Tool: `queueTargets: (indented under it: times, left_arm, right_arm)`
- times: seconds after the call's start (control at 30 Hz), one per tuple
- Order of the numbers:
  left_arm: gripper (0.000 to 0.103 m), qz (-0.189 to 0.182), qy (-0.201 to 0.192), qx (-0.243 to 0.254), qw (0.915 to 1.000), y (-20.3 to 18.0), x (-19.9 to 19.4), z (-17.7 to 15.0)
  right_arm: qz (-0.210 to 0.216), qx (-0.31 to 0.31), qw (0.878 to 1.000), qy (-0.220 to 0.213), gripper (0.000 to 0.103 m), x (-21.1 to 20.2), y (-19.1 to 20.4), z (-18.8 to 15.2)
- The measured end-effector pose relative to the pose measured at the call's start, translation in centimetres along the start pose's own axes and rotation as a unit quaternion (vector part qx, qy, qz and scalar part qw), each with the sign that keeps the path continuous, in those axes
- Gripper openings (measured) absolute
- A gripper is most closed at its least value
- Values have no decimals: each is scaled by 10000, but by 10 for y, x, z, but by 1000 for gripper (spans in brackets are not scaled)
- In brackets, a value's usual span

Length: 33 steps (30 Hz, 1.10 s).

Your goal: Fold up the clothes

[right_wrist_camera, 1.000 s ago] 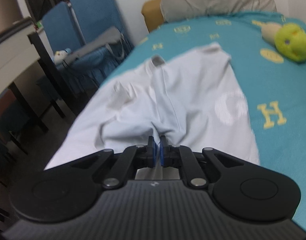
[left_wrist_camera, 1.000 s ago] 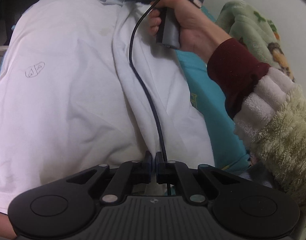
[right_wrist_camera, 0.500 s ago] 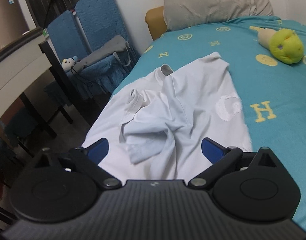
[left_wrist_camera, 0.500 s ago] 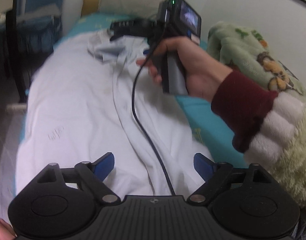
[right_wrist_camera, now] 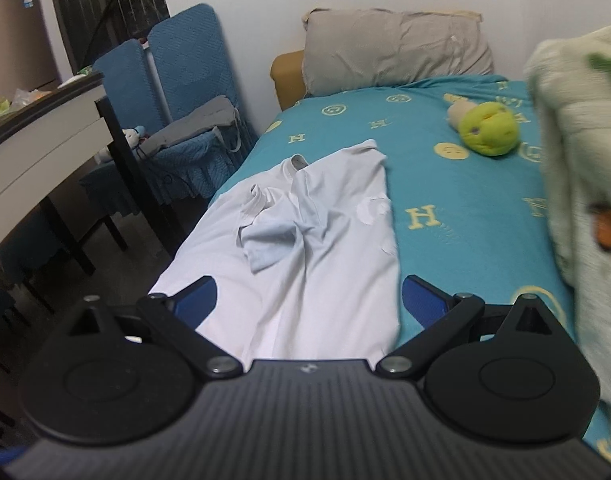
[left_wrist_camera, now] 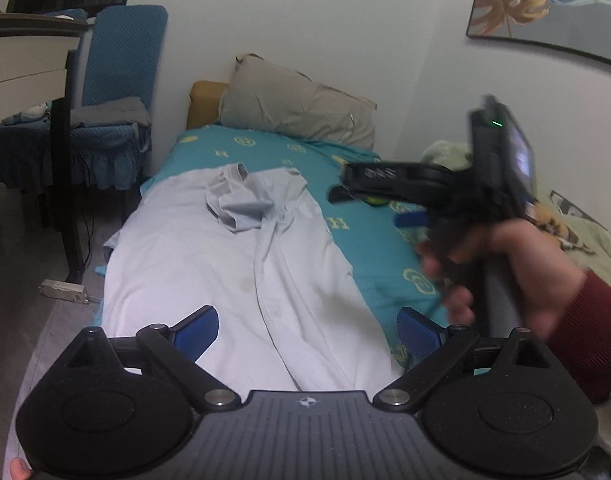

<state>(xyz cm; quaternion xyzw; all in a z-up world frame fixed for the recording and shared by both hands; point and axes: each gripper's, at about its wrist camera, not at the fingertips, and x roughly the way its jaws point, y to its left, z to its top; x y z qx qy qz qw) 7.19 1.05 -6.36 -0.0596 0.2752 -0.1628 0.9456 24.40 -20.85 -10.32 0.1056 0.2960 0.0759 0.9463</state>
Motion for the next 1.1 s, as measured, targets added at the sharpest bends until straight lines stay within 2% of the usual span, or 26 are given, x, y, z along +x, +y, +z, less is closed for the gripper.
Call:
queueTargets:
  times: [0.13,0.23,0.37,0.67,0.83,0.93,1.0,1.03,1.1]
  left_arm:
    - [98,183,-193,96,9996,0,-10,2]
    - [98,239,-220,55,9995,1,-10,2]
    - [98,315,-257,1,9992,2,-10,2]
    - [98,486,-339,-121,9982,3,-10,2]
    - [98,443,-269,-708,9961,26,-9,13]
    - [98,414,-224,-1068,9932,40,-8,20]
    - [98,394,-41,-1674,9851,67,8,35]
    - [98,380,46,-2065,9777,87,20,42]
    - [98,341,212,-2850,9577,128,44,57]
  right_arm:
    - [-62,-132,9997,-203,101,-53,8,-15]
    - [21,-40,9992,-404,101,-93,10,-38]
    - [118,128,9984,-529,101,-122,10,-66]
    - [8,85,9975,-697,101,-121,14,-70]
    - [-65,-15,9971,-752,101,-128,15,-66]
    - [36,-53,9964,-844,101,-137,18,-44]
    - [170,-41,9952,-958,101,-142,21,-27]
    - [237,-36,9949,-983,101,-142,22,-20]
    - [341,-55,9945,-990,101,-138,24,-6]
